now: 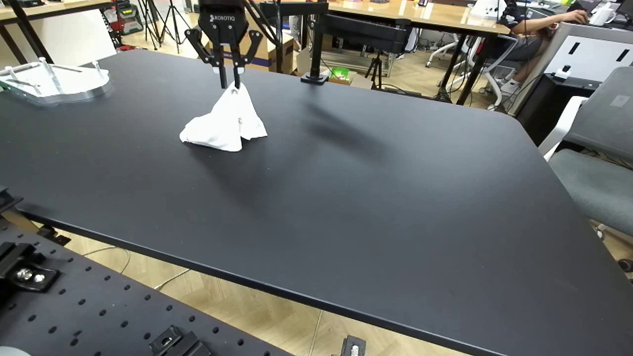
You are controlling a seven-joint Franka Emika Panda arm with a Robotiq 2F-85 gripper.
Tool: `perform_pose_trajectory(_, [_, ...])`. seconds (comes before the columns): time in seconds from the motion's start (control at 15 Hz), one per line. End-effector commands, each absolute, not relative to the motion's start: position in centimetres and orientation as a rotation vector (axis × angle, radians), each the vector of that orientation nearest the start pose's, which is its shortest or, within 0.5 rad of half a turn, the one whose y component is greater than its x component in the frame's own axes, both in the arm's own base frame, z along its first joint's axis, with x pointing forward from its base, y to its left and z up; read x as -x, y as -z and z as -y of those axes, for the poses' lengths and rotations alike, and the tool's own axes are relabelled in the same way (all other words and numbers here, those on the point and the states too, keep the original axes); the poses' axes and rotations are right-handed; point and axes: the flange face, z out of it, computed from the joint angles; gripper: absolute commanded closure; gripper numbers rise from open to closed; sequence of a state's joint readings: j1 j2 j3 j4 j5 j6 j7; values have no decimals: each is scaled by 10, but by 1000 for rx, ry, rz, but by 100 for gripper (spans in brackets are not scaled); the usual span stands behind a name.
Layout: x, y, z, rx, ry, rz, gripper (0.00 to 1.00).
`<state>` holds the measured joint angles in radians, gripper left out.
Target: Move the white towel from the black hanger and place it on the table
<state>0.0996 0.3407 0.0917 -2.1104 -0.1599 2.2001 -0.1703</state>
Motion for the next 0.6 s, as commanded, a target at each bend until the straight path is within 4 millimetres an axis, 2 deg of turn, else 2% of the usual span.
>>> perform_pose_trajectory(0.0, [-541,-241,-99,3102,-461,735,45])
perform_pose_trajectory(0.2, [-534,-258,-108,3077,-425,748,24])
perform_pose_trajectory(0.4, [-530,-282,-123,3110,-271,808,5])
perform_pose_trajectory(0.47, [-529,-291,-129,3114,-229,824,0])
perform_pose_trajectory(0.53, [-528,-299,-134,3106,-199,828,0])
